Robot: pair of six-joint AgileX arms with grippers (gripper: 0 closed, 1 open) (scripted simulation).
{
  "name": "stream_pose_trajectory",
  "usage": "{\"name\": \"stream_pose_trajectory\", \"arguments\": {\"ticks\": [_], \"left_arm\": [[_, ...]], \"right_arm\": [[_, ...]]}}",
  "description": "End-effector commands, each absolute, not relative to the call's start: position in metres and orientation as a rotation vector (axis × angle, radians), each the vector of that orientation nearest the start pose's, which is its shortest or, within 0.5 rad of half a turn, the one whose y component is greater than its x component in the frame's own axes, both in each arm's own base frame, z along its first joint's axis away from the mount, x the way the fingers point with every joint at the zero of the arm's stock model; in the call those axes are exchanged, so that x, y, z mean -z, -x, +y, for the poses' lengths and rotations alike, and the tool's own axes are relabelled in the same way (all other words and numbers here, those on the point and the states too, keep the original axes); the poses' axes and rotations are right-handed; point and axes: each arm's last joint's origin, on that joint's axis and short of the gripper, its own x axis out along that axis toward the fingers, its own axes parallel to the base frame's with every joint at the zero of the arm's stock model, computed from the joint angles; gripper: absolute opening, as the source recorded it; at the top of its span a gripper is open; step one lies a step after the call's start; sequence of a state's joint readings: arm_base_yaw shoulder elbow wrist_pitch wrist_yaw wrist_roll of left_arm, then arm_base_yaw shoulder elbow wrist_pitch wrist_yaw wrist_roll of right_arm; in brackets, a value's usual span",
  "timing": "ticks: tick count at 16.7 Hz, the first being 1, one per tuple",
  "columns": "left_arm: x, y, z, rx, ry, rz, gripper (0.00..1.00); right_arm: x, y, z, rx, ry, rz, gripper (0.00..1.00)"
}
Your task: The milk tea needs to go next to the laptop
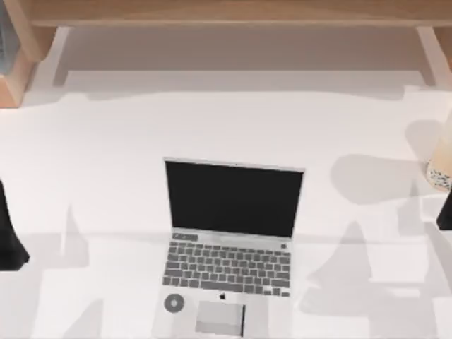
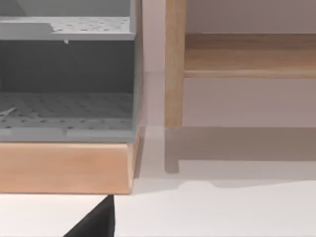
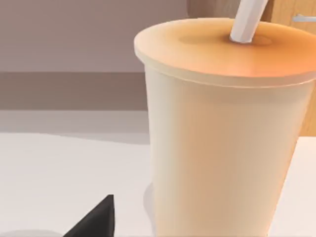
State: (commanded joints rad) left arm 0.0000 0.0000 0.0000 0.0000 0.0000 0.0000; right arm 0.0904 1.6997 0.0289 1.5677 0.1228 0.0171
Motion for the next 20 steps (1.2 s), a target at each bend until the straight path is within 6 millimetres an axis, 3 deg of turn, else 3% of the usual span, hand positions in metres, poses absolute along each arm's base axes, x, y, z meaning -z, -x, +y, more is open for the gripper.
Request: {"name": "stream_pose_trajectory", "arguments": {"ticks": [9, 17, 20], "left_arm": [[-0.16, -0.106, -0.001, 0.0, 0.0, 0.0, 1.0], [-0.16, -0.106, -0.001, 0.0, 0.0, 0.0, 1.0], [-0.16, -0.106, -0.001, 0.0, 0.0, 0.0, 1.0]], "right_arm": [[-0.098, -0.195, 0.014, 0.018, 0.01, 0.106, 1.0], [-0.092, -0.265, 0.013, 0.017, 0.009, 0.098, 1.0], [-0.091, -0.272, 0.013, 0.017, 0.009, 0.101, 1.0]]}}
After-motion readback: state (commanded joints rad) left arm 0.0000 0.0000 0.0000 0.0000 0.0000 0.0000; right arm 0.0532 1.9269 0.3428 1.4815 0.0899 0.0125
